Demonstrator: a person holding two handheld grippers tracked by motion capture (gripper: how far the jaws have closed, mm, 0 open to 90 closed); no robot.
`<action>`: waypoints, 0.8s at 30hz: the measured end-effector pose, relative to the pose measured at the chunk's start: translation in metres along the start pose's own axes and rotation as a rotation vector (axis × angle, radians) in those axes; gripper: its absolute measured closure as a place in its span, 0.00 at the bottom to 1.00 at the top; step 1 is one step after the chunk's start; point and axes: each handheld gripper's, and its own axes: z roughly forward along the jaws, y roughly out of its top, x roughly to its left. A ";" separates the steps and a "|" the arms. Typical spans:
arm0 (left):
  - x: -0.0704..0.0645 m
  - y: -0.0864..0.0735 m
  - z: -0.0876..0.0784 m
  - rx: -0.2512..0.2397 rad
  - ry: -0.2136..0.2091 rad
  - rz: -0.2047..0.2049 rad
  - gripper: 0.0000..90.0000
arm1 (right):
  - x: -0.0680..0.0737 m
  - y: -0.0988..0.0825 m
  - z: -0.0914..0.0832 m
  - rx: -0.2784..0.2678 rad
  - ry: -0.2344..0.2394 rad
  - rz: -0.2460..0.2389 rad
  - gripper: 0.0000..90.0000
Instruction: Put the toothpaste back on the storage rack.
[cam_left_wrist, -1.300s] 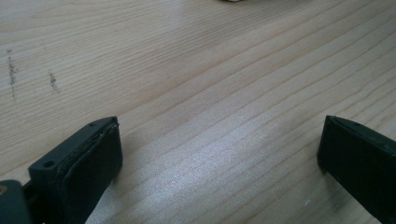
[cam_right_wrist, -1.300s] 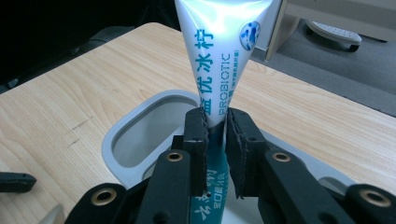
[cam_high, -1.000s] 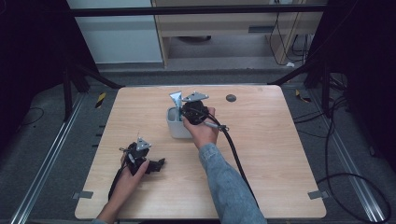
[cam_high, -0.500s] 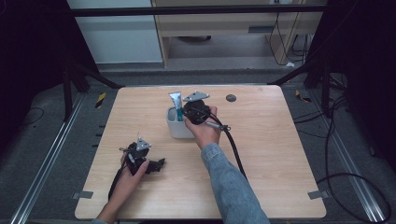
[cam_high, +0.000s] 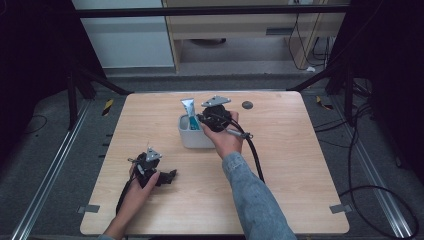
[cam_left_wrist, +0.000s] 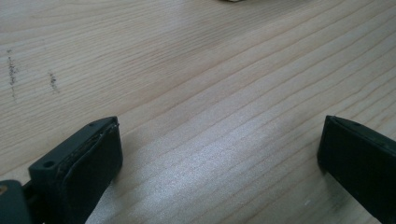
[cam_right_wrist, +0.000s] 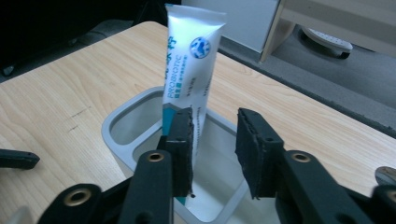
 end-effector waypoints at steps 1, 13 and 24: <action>0.000 0.000 0.000 0.000 0.000 0.000 0.00 | -0.001 0.000 -0.001 -0.003 -0.002 0.006 0.68; 0.000 0.000 0.000 0.000 0.000 0.000 0.00 | -0.013 0.001 -0.009 -0.013 -0.042 0.027 0.46; 0.000 0.000 0.000 -0.001 0.000 0.000 0.00 | -0.015 0.003 -0.021 -0.035 -0.083 0.039 0.21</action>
